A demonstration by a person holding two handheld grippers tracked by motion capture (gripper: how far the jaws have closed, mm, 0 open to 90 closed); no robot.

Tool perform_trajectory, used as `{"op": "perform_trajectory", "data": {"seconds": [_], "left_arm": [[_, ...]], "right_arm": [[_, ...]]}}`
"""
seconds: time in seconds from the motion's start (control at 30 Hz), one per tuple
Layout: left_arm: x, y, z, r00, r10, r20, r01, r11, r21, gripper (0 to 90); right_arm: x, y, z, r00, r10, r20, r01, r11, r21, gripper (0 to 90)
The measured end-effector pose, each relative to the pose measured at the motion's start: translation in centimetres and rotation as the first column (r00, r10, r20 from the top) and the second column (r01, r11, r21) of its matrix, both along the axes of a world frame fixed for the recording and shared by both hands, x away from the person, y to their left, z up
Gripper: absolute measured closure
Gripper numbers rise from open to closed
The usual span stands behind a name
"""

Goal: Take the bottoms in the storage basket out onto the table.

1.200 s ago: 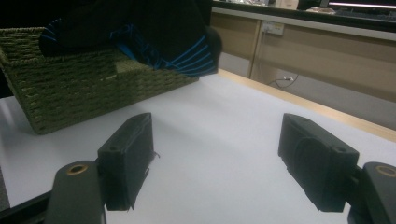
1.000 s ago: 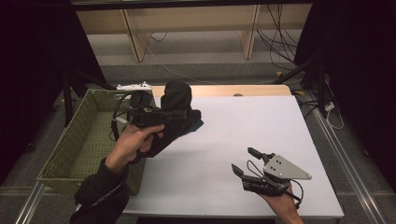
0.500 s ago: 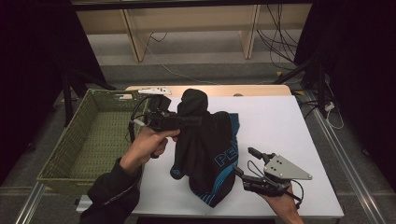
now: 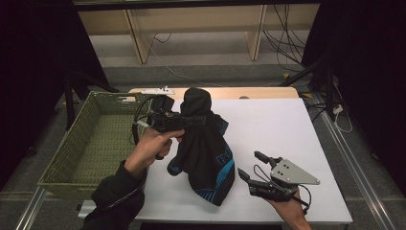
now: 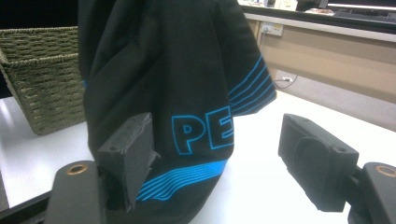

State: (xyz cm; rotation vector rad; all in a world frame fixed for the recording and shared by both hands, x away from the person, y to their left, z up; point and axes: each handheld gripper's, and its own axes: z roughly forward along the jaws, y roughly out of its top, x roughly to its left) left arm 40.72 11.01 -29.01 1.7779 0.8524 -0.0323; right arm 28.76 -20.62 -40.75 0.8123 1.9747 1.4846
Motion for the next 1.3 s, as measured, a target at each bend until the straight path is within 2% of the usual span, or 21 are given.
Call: {"op": "perform_trajectory", "data": {"seconds": [0.2,0.4,1.07,1.3], "left_arm": [[0.5,0.3,0.1,0.9989,0.046,0.012,-0.045,0.9987,-0.022,80.6],[1.1,1.0,-0.3,0.9977,0.068,-0.001,-0.068,0.9974,-0.022,80.5],[2.3,-1.6,-3.6,0.9974,0.05,-0.051,-0.047,0.9972,0.059,80.3],[2.5,-1.9,-4.3,0.9971,0.045,-0.062,-0.04,0.9967,0.071,80.1]], "right_arm": [[0.0,0.0,0.0,1.0,0.0,0.005,0.0,1.0,-0.001,27.5],[0.0,0.0,0.0,1.0,0.0,0.003,0.0,1.0,-0.002,27.5],[-0.1,0.1,0.0,1.0,0.005,0.004,-0.004,0.9999,-0.012,27.5],[-0.1,0.1,0.0,1.0,0.006,0.002,-0.006,0.9999,-0.009,27.5]]}}
